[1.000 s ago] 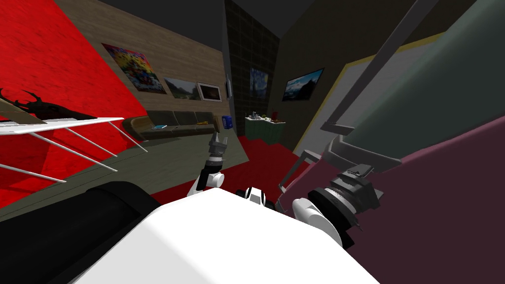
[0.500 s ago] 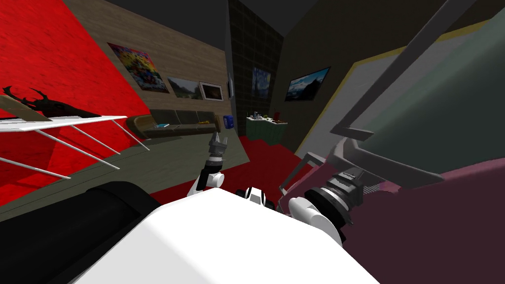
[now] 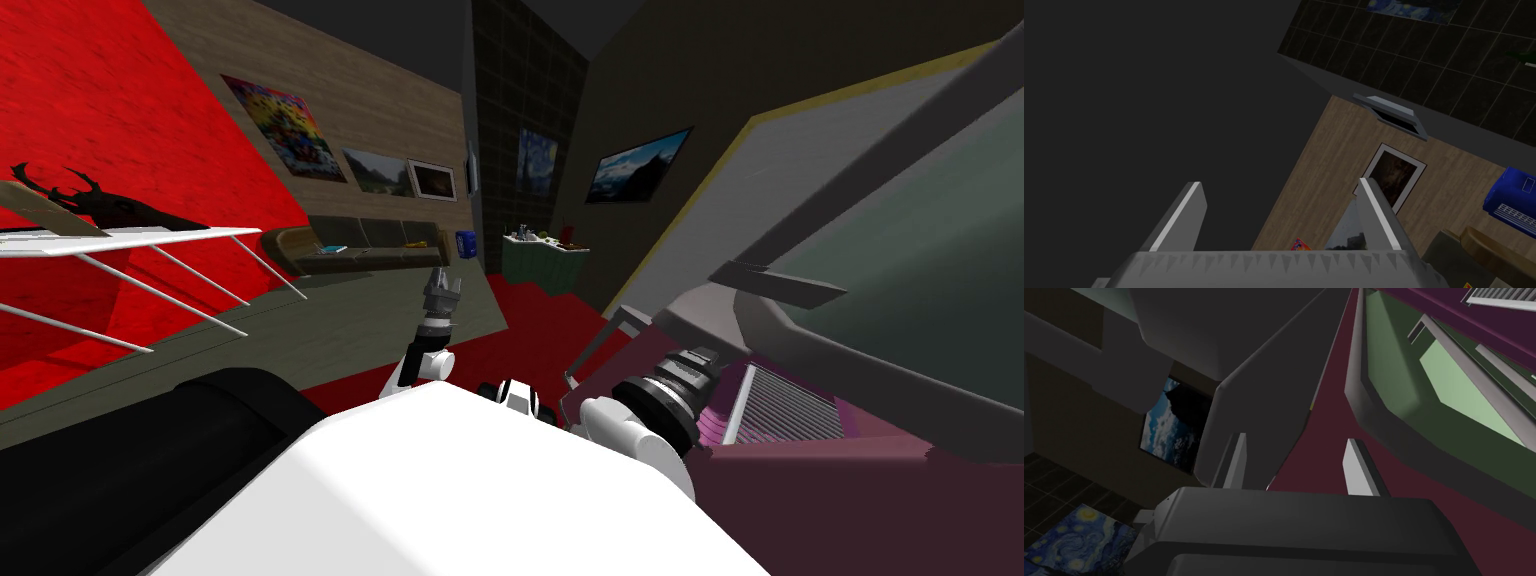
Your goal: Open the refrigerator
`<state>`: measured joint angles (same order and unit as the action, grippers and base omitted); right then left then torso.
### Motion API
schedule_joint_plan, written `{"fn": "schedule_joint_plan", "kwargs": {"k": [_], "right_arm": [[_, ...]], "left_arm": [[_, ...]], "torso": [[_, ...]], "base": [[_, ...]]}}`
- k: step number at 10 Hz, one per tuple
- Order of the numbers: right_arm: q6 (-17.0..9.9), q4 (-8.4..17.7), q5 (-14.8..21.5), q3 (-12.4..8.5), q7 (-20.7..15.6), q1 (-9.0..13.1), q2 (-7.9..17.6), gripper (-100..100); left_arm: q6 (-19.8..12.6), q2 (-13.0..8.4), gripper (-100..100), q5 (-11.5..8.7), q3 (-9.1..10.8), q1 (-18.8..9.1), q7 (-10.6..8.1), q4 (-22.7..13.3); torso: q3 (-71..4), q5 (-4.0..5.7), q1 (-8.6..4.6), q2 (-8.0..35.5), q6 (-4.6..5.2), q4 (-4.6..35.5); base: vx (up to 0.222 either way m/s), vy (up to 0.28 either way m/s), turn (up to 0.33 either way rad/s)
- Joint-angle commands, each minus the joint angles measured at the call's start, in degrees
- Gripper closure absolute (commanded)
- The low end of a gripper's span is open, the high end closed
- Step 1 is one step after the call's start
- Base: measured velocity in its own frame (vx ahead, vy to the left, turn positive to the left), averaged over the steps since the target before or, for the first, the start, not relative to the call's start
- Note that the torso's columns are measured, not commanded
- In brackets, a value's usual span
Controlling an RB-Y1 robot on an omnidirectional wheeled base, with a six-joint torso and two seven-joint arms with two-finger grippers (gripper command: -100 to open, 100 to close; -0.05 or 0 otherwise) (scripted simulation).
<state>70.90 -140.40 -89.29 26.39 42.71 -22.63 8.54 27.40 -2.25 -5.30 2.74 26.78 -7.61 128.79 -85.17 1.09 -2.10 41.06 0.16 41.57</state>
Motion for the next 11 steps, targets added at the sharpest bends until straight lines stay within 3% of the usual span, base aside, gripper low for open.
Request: {"fn": "schedule_joint_plan", "kwargs": {"k": [1,3,6,8,9,11], "right_arm": [[1.62,-0.23,-3.19,0.29,1.12,-0.38,-0.78,-100],[3.16,-2.09,-6.62,1.17,2.51,-0.19,-2.31,-100],[4.66,-6.09,-10.26,2.01,3.85,-0.03,-5.54,-100],[5.05,-8.36,-11.13,2.23,4.19,0.0,-7.39,-100],[4.28,-8.0,-10.76,2.89,3.95,0.33,-6.81,-100],[4.06,-8.84,-10.69,2.18,1.11,2.2,-7.12,-100]], "left_arm": [[0.0,0.0,0,0.0,0.0,0.0,0.0,0.0],[0.0,0.0,0,0.0,0.0,0.0,0.0,0.0],[0.0,0.0,0,0.0,0.0,0.0,0.0,0.0],[0.0,0.0,0,0.0,0.0,0.0,0.0,0.0],[0.0,0.0,0,0.0,0.0,0.0,0.0,0.0],[0.0,0.0,0,0.0,0.0,-0.01,0.0,0.0]], "torso": [[-0.06,0.04,-0.07,-0.1,-0.01,-0.04],[-0.21,-0.26,-0.04,-0.04,0.07,0.21],[-0.24,0.04,-0.25,-0.26,0.12,-0.07],[-0.18,0.05,-0.4,-0.12,0.16,0.01],[-0.17,-0.01,-0.46,-0.05,0.18,0.1],[-0.03,-0.3,0.31,0.19,0.05,0.23]], "base": [[0.042,0.006,0.02],[0.047,0.008,0.038],[0.067,0.01,0.024],[0.022,0.01,0.013],[-0.014,0.04,0.022],[-0.007,0.065,0.055]]}}
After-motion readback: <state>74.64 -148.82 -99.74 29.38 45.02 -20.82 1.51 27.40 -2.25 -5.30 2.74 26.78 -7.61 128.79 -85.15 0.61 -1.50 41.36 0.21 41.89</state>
